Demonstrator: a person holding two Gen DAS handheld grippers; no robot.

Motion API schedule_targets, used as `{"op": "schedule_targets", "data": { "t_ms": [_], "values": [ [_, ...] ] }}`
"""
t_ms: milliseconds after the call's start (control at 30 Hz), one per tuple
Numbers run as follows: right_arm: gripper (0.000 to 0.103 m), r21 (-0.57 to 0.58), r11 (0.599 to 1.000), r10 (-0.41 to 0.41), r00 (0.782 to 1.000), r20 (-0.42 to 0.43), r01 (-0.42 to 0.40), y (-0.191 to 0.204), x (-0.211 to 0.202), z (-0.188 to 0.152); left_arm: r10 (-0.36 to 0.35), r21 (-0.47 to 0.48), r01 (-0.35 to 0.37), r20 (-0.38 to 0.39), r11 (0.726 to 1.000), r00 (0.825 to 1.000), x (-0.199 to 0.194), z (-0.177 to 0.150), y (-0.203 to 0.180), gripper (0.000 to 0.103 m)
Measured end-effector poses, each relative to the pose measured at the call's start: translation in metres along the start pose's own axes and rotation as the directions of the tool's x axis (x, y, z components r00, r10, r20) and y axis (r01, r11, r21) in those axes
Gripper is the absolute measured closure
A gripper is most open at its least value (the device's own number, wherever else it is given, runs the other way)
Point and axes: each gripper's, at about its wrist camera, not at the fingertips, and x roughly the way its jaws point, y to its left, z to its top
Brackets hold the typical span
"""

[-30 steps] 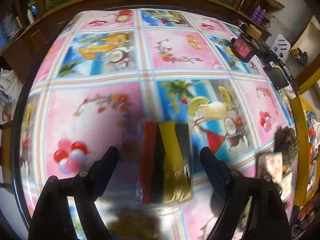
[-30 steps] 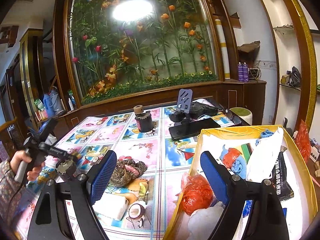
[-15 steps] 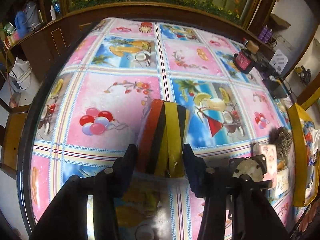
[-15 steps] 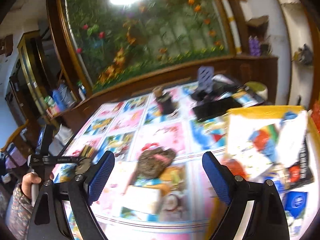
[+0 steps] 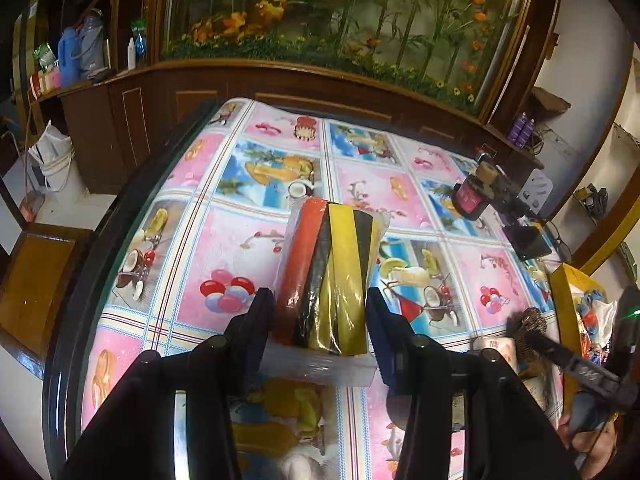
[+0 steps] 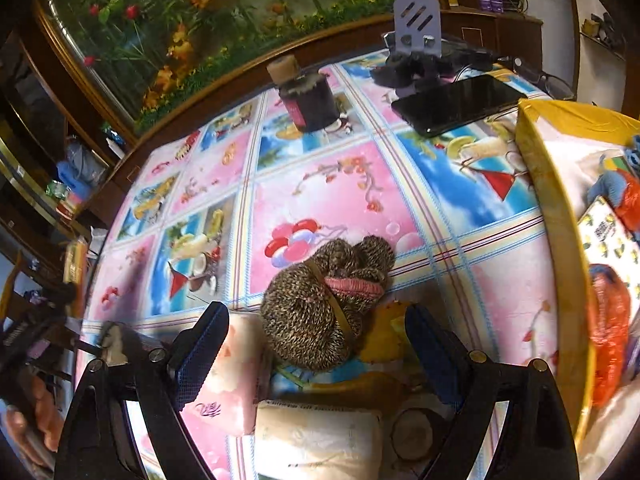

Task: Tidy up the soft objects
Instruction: 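Grasp the brown knitted pouch with the right gripper while the left holds the sponge pack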

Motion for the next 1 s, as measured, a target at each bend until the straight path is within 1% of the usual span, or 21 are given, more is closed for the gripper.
{"op": "schedule_targets", "data": {
  "t_ms": [33,67,133,300,433,533,667,833,1000],
  "values": [
    [0.026,-0.007,1.0,-0.014,1.0,-0.001,0.014,-0.001,0.004,-0.002,-0.003,0.005,0.003,0.007,1.0,1.0,-0.002,0.0,-0.002,0.057],
    [0.044,-0.017,1.0,-0.013,1.0,0.016,0.013,-0.003,0.004,-0.003,-0.005,0.007,0.005,0.015,1.0,1.0,-0.004,-0.001,-0.003,0.057],
    [0.05,-0.027,1.0,0.004,0.999,0.035,-0.003,-0.005,0.001,-0.001,-0.013,0.014,0.012,0.031,1.0,0.999,-0.007,-0.001,-0.007,0.057],
    [0.05,-0.039,0.995,0.092,0.99,0.109,-0.088,-0.013,-0.019,-0.001,-0.023,0.044,0.02,0.068,0.999,0.997,-0.014,-0.005,-0.024,0.057],
    [0.05,-0.062,0.989,0.146,0.976,0.164,-0.137,-0.012,-0.034,0.0,-0.022,0.068,0.016,0.085,0.998,0.996,-0.016,-0.011,-0.039,0.057],
    [0.05,-0.102,0.984,0.162,0.965,0.207,-0.143,-0.006,-0.047,0.0,-0.024,0.072,0.018,0.089,0.997,0.996,-0.017,-0.015,-0.048,0.057],
    [0.05,-0.134,0.979,0.183,0.954,0.238,-0.154,-0.003,-0.058,-0.003,-0.023,0.068,0.015,0.112,0.998,0.993,-0.022,-0.019,-0.058,0.057],
    [0.05,-0.151,0.976,0.194,0.947,0.257,-0.159,-0.002,-0.064,-0.006,-0.017,0.073,0.006,0.148,0.997,0.989,-0.03,-0.024,-0.074,0.057],
    [0.05,-0.164,0.974,0.195,0.944,0.266,-0.155,-0.002,-0.067,-0.009,-0.011,0.11,-0.008,0.172,0.994,0.985,-0.033,-0.03,-0.091,0.057]
  ]
}}
